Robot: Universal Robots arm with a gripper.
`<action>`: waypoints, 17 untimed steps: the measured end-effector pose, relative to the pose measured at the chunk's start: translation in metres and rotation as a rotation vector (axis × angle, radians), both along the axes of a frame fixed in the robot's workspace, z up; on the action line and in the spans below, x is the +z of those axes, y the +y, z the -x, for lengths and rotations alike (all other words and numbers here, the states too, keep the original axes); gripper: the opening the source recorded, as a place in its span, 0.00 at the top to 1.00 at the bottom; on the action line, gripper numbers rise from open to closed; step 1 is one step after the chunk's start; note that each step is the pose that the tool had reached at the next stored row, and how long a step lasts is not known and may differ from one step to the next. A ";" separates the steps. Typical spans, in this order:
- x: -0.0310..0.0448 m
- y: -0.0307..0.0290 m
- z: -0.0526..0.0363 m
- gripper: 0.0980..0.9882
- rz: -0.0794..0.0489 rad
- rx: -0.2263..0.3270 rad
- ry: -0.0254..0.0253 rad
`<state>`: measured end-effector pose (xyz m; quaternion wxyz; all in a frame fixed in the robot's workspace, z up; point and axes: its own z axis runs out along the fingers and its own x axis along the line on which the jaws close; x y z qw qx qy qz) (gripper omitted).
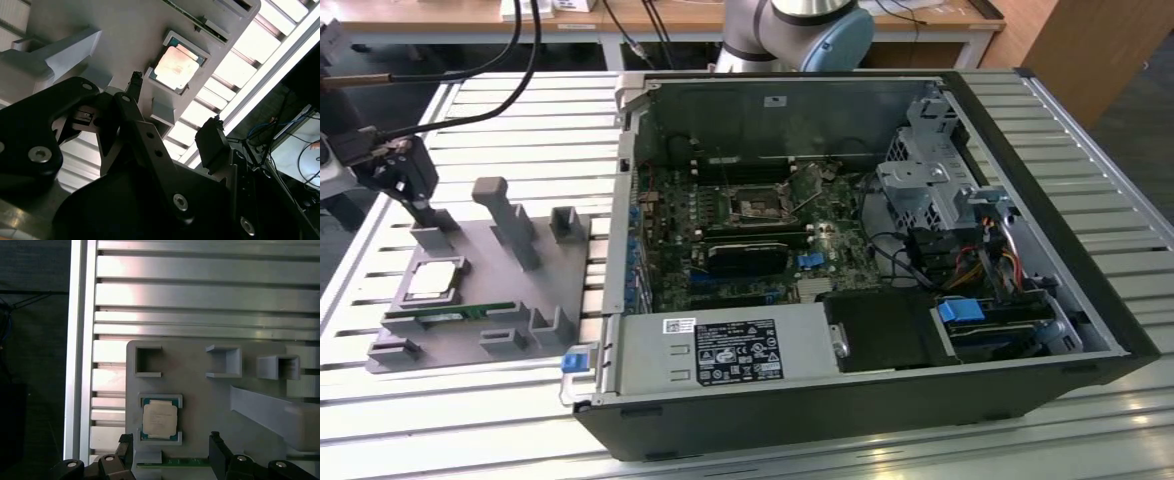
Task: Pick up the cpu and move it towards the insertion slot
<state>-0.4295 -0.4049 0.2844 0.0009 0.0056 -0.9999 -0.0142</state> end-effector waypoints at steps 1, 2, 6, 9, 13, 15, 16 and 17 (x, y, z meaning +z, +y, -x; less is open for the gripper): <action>-0.0003 0.0000 0.0000 0.32 0.000 0.000 0.0000; -0.0006 0.0000 0.0000 0.32 0.000 0.000 0.0000; -0.0019 0.0000 0.0001 0.32 0.000 0.000 0.0001; -0.0028 0.0000 0.0003 0.32 0.000 0.000 0.0001; -0.0040 0.0000 0.0003 0.32 0.000 0.000 0.0001; -0.0046 0.0000 0.0004 0.32 0.000 0.000 0.0000; -0.0049 0.0000 0.0004 0.32 0.000 0.000 0.0001; -0.0052 0.0000 0.0005 0.32 0.000 0.000 0.0000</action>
